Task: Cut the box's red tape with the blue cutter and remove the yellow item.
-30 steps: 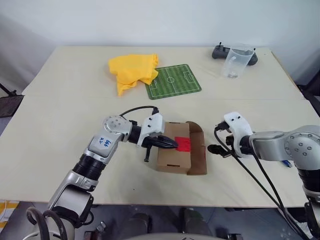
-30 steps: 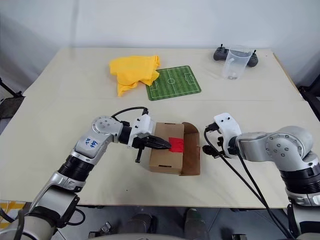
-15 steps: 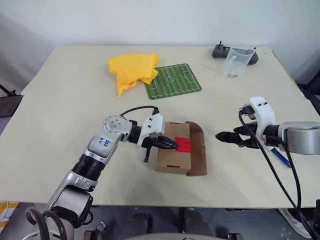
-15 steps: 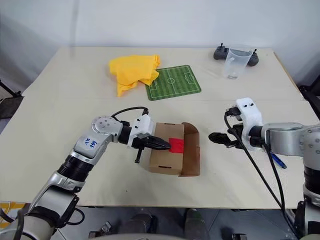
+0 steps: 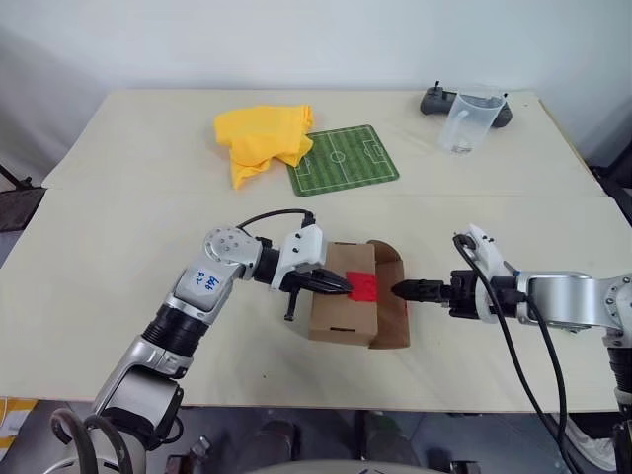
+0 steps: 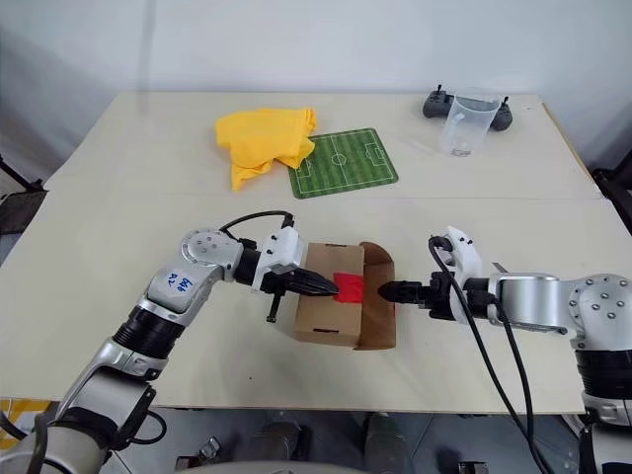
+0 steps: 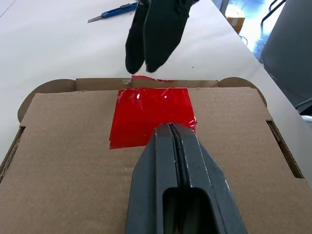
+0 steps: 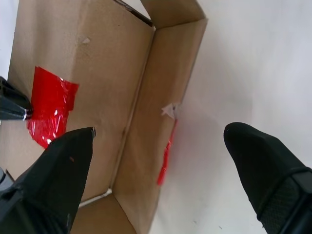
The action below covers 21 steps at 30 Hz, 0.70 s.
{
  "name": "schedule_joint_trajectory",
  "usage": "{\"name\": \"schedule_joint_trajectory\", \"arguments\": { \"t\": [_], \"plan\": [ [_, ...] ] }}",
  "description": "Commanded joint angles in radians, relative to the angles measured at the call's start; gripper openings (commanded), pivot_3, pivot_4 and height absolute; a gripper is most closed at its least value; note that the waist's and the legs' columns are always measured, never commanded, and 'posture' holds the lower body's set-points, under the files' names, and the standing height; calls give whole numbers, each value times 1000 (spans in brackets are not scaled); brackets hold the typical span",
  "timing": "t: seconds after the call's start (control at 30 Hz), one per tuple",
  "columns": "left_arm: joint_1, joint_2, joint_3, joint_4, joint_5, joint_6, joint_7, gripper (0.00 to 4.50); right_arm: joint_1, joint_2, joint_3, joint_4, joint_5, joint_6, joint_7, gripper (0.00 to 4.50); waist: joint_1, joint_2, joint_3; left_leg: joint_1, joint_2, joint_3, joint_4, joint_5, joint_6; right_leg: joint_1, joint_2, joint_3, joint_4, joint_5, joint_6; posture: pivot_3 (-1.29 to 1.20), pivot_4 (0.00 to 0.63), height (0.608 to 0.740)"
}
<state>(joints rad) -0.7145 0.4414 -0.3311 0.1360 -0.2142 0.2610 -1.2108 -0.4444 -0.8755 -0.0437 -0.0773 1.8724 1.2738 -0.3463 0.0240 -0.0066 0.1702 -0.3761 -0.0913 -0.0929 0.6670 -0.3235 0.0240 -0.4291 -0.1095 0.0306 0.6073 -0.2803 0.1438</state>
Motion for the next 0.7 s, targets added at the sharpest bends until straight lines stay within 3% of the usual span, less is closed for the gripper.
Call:
{"name": "schedule_joint_trajectory", "arguments": {
  "t": [0.03,0.13,0.33,0.6,0.7],
  "plan": [
    [5,11,-19,26,37,3,-3,0,13,23,34,-32,35,-39,-7,4493,0,0,0,0,0,0,0,0,0,0,0,0,0,0,0,0,150,740],
    [5,8,-19,24,38,2,-1,0,22,36,60,-33,30,-55,-6,3865,0,0,0,0,0,0,0,0,0,0,0,0,0,0,0,0,150,740],
    [9,4,-18,17,36,6,6,0,28,47,76,-13,7,-72,12,1810,0,0,0,0,0,0,0,0,0,0,0,0,0,0,0,0,150,740],
    [9,-1,-20,14,39,-5,17,0,8,78,99,-7,0,-61,60,1810,0,0,0,0,0,0,0,0,0,0,0,0,0,0,0,0,150,740],
    [9,-4,-18,17,37,-6,21,0,11,73,94,-3,-8,-63,66,952,0,0,0,0,0,0,0,0,0,0,0,0,0,0,0,0,150,740]
  ]
}}
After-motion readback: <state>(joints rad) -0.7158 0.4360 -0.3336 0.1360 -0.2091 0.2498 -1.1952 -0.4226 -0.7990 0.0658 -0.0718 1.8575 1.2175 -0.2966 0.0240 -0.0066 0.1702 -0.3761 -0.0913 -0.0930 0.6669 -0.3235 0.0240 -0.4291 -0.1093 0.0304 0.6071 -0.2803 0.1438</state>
